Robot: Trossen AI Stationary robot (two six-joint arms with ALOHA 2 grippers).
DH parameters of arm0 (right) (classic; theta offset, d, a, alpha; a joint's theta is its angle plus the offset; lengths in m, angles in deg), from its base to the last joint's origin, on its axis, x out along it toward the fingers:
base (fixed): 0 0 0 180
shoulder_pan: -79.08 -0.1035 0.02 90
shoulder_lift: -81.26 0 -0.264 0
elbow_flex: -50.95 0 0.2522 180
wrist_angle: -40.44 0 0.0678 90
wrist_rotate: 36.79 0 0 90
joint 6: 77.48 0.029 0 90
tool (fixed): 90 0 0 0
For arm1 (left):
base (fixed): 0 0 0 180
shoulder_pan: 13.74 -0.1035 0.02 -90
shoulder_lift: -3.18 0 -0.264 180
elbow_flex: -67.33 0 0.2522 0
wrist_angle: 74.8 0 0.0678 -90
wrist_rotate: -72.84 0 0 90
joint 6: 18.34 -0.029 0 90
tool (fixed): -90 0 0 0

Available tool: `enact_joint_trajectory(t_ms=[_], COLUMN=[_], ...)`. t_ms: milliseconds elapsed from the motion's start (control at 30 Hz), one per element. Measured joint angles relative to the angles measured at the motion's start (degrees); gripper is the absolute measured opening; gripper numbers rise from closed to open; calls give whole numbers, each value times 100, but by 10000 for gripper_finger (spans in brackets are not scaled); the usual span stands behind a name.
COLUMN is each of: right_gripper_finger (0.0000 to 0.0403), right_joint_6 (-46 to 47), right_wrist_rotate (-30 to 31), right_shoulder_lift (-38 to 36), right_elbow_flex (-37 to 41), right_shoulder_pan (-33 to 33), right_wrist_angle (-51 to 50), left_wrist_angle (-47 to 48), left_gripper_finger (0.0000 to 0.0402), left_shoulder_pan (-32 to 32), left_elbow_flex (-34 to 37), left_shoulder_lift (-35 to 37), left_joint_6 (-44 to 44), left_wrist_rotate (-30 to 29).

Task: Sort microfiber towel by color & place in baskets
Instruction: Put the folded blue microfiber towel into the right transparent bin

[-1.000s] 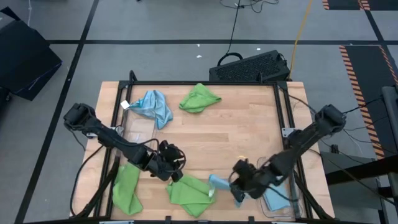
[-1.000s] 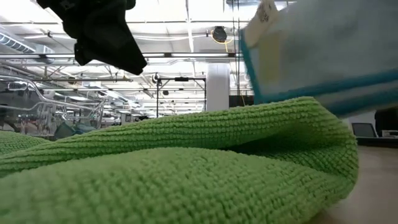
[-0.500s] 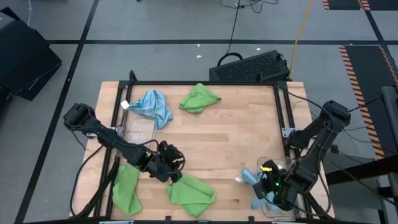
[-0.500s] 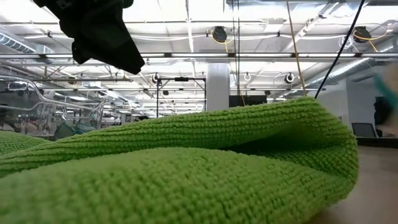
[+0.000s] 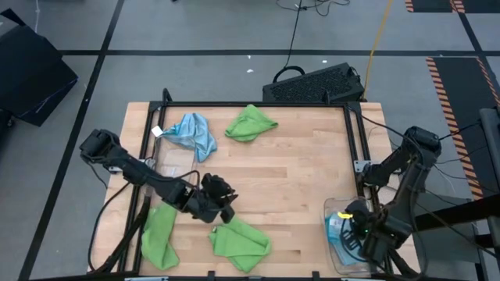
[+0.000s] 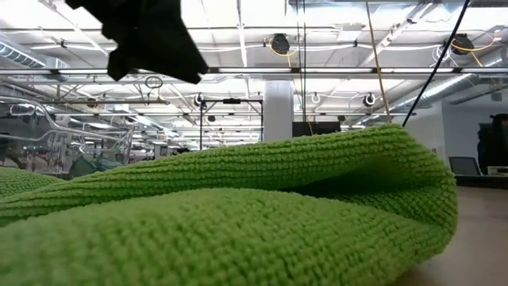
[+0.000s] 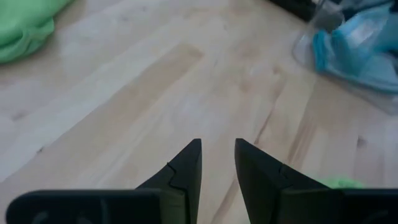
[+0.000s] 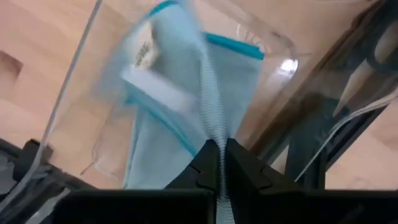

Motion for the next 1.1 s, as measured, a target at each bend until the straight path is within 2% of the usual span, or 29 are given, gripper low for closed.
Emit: enact_joint_trajectory(t_ms=[200,400,700,933,1033,1100], right_gripper_finger=[8,8,8,8,8,8], right_joint_6=[46,-21,11,-127,-78,-43], right_wrist_rotate=[-7,-136,940,1993,1888,1607], right_shoulder_lift=[-4,2,-220,-478,-468,-459], right_elbow_flex=[89,433,293,274,337,508], right_shoulder_pan=[-77,-75,90,377,336,294], right_wrist_angle=[494,1788,2041,3200,3009,2879], left_wrist_angle=[-600,-1175,-1217,-1214,-1213,-1216], left_gripper_finger=[97,97,97,97,97,97], left_shoulder_pan=[-267,-342,-340,-331,-368,-420], left_elbow_flex=[0,0,0,0,0,0], left_shoulder_lift=[0,0,0,0,0,0], left_joint_6=[-50,-432,-631,-666,-772,-794], left_wrist_rotate=[4,10,17,19,24,24])
